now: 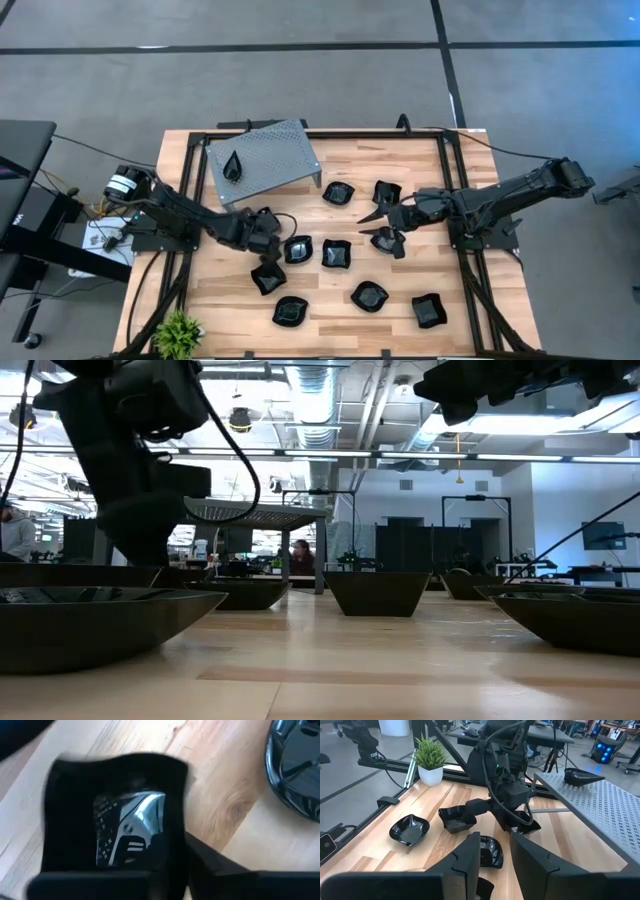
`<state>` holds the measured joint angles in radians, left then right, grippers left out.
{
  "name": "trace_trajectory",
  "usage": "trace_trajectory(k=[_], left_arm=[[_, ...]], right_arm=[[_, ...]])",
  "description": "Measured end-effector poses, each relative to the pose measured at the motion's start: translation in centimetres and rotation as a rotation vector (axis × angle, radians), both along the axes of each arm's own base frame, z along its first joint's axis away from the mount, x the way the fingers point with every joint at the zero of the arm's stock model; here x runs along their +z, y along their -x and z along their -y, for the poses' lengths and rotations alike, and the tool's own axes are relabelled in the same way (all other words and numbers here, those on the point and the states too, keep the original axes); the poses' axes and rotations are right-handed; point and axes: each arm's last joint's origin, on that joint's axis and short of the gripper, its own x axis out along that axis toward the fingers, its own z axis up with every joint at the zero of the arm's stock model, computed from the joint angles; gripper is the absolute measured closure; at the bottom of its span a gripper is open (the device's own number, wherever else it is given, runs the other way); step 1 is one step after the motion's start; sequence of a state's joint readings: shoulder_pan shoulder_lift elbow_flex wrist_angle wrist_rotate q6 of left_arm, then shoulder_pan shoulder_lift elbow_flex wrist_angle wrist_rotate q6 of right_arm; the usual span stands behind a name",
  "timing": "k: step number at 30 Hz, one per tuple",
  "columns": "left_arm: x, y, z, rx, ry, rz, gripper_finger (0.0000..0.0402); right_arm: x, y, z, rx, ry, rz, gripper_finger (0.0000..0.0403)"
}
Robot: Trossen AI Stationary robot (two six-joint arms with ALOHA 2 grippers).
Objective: Pick & Place Mini shaped plates
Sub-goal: Put the black distorted square plate on the shelf
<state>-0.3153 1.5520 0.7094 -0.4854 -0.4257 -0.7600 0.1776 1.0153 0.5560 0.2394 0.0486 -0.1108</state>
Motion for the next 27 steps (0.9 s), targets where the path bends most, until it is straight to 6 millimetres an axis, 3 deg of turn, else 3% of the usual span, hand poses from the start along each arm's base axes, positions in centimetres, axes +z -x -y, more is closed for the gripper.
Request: trace_trajectory(k=[2, 6, 10, 15, 18, 21, 27], left_arm=[[0.0, 0.0, 0.2, -0.005, 0.001, 0.008, 0.0387], [1.2, -1.3, 1.6, -0.063, 0.032, 0.114, 0.0392], [4.6, -3.8, 4.1, -0.281, 0.012, 0.268, 0.0393], [9.8, -5.6, 4.9, -0.404, -0.237, 0.359, 0.0393], [12.7, -5.6, 3.6, -0.416, -0.356, 0.362, 0.0393], [15.0, -4.6, 0.8, -0.345, -0.404, 0.343, 0.0393], [17.0, -0.6, -5.5, -0.119, -0.390, 0.250, 0.0394]], right_arm=[[0.0, 0.0, 0.0, 0.000, 0.000, 0.000, 0.0300], [0.0, 0.0, 0.0, 0.000, 0.003, 0.001, 0.0300], [0.0, 0.0, 0.1, -0.002, 0.003, 0.001, 0.0300], [0.0, 0.0, 0.1, 0.007, 0.044, 0.007, 0.0300], [0.0, 0.0, 0.1, 0.007, 0.044, 0.011, 0.0300], [0.1, 0.0, 0.1, 0.009, 0.054, 0.012, 0.0300], [0.1, 0.0, 0.1, 0.008, 0.054, 0.014, 0.0300]])
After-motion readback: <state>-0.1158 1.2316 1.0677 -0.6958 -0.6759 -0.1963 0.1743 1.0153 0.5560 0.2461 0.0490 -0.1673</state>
